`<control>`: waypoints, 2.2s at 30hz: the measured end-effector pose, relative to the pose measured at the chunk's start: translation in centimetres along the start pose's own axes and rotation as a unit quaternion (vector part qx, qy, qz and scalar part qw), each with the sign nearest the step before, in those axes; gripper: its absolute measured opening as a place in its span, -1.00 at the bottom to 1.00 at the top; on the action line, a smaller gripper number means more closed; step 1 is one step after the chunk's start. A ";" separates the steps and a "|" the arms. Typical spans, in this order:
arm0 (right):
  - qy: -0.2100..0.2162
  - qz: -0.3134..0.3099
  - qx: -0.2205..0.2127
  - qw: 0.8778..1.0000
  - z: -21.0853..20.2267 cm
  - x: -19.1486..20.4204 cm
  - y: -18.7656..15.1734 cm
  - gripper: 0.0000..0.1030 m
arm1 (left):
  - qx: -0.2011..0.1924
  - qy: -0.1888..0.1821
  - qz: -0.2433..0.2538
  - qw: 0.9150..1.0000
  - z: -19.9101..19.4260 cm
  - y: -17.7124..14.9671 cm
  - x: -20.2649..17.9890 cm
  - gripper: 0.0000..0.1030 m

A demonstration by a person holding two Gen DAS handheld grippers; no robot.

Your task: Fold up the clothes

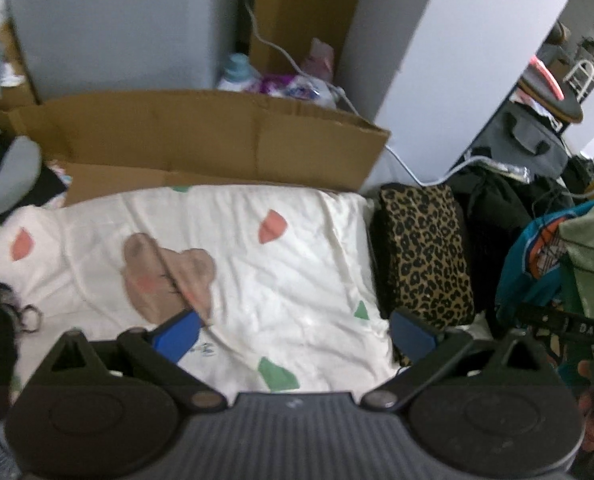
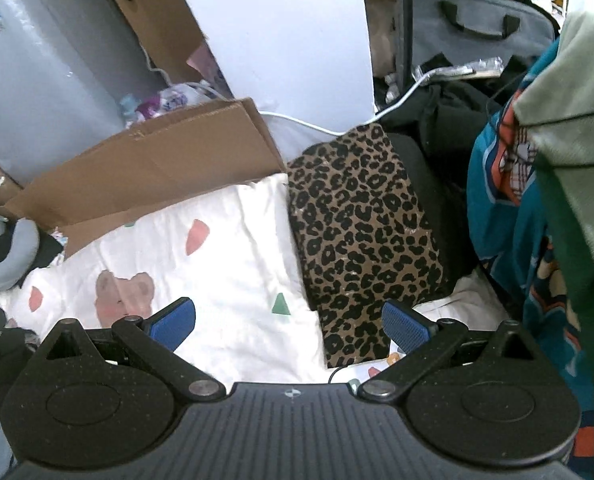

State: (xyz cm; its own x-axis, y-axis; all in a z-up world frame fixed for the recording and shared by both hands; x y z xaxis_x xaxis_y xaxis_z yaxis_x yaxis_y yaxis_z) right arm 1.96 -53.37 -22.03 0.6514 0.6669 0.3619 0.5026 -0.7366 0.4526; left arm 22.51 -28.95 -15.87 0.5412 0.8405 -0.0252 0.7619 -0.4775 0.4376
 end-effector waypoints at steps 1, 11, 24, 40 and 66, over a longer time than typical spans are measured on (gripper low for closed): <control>0.001 -0.002 -0.001 1.000 -0.7 0.3 0.1 0.99 | 0.002 0.001 -0.003 1.000 -0.8 -0.1 0.4 0.99; 0.008 -0.029 -0.013 0.999 -7.6 3.9 0.8 0.99 | -0.035 0.030 -0.018 0.999 -9.6 -0.9 5.0 0.99; 0.013 -0.085 -0.027 0.996 -16.0 11.5 3.0 0.99 | -0.072 0.071 -0.060 0.993 -19.3 -1.5 12.6 0.99; 0.053 -0.166 -0.053 0.983 -23.7 22.1 2.3 0.99 | -0.142 0.132 -0.093 0.977 -27.6 -4.9 18.4 0.99; 0.089 -0.249 -0.009 0.964 -20.6 27.2 -10.8 0.99 | -0.179 0.179 -0.156 0.955 -28.0 -14.6 19.1 0.99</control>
State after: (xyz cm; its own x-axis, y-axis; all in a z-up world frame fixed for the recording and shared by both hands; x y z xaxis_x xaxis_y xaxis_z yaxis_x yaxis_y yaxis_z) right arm 2.59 -24.94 -0.26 0.2228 0.9473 0.2302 0.7162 -0.3193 0.6206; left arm 11.82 1.24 2.44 0.1024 0.9918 0.0767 0.6613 -0.1255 0.7396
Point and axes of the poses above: each gripper's, at about its wrist camera, not at the fingertips, and z roughly the way its jaws point, x to its left, y to its top, the point moved 10 cm from there along z, roughly the way its jaws point, and after that the axes turned 8 degrees about y, right-handed, at the moved point
